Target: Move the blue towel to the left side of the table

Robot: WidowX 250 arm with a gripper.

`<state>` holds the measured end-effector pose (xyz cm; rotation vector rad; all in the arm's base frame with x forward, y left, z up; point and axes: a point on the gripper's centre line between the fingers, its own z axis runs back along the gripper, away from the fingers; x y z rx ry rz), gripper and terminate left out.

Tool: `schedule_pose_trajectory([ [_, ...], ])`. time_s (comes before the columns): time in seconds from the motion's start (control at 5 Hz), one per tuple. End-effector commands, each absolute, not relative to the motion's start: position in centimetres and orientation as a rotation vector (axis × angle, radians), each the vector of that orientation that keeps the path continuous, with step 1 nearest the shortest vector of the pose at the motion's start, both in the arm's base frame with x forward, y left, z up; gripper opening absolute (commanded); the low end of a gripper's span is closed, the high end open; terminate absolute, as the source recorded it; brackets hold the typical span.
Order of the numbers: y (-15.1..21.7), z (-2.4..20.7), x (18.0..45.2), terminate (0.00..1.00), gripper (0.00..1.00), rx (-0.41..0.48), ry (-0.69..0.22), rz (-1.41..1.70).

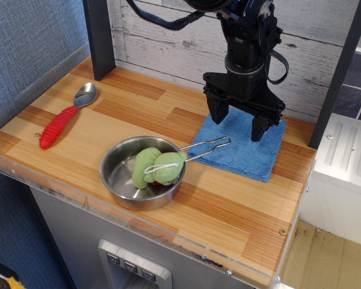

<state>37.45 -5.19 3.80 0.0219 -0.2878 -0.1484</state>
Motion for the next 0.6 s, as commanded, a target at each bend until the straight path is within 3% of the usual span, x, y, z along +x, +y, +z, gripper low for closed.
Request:
schedule_pose_trajectory([
  [0.0, -4.67, 3.70, 37.69, 0.00, 1.00, 0.039, -0.310, -0.177],
  [0.4, -4.33, 2.85, 37.68, 0.00, 1.00, 0.048, -0.297, -0.198],
])
